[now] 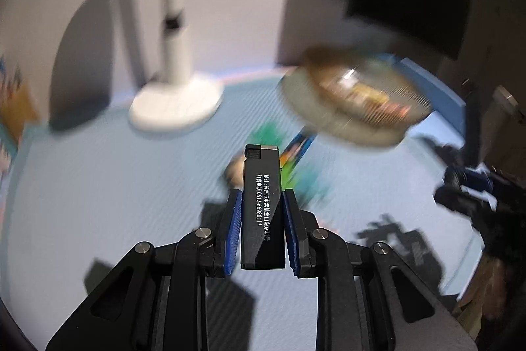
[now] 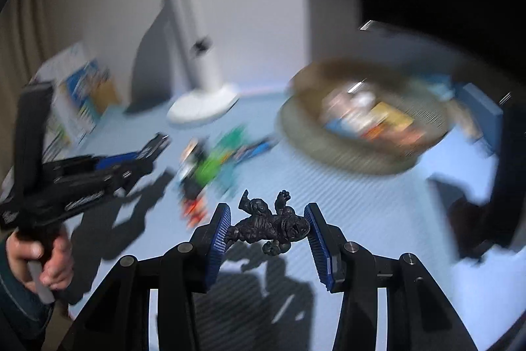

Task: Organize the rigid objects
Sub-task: 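Carry black box and black figurine into the amber bowl and release both, then move both open tools back toward the figurines on the table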

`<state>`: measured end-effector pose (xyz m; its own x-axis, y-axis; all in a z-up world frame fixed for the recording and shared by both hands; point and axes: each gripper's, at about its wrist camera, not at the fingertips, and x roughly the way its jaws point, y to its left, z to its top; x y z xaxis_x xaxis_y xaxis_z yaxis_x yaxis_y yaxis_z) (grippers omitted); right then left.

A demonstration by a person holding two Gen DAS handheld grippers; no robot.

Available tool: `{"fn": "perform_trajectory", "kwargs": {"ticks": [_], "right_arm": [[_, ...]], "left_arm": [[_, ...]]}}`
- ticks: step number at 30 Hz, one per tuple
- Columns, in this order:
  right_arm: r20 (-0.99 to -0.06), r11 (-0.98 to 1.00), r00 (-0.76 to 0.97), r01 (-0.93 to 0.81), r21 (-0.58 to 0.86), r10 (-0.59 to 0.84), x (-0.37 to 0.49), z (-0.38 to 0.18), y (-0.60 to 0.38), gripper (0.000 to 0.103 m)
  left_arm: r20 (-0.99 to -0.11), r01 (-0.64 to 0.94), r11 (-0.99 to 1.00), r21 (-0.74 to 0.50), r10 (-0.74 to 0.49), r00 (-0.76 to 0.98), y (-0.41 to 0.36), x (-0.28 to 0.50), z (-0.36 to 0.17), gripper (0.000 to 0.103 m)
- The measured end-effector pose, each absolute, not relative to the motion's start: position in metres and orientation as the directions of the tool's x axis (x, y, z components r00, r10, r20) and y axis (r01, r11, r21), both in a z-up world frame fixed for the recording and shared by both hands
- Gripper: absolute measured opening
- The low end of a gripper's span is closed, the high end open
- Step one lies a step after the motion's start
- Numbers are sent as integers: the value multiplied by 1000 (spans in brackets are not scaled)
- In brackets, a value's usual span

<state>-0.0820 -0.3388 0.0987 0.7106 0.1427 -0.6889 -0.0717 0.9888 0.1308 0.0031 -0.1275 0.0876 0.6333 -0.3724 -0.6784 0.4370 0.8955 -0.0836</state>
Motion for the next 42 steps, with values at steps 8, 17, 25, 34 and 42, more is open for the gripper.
{"fn": "perform_trajectory", "kwargs": {"ticks": [8,17,25,34,42], "right_arm": [[-569,985,822,105,139,-7,-36,188,-416,45],[-704,961,710,172,216,31,14,127,-448,45],[-755,948,649,177,263,89,31,91,-461,45],[-685,922,721,189,338,103,0,110,-469,69],[-635,922,741,55,384,221,-43,127,-412,85]], "left_arm": [[-566,564,813,-145,-536,627,-223,57,180,21],[-675,561,796,-229,-545,498,-284,107,117,21],[-708,560,792,-241,-539,458,-298,113,92,22],[-594,491,827,-274,-547,590,-237,88,141,72],[-545,309,907,-287,-419,726,-128,34,152,90]]}}
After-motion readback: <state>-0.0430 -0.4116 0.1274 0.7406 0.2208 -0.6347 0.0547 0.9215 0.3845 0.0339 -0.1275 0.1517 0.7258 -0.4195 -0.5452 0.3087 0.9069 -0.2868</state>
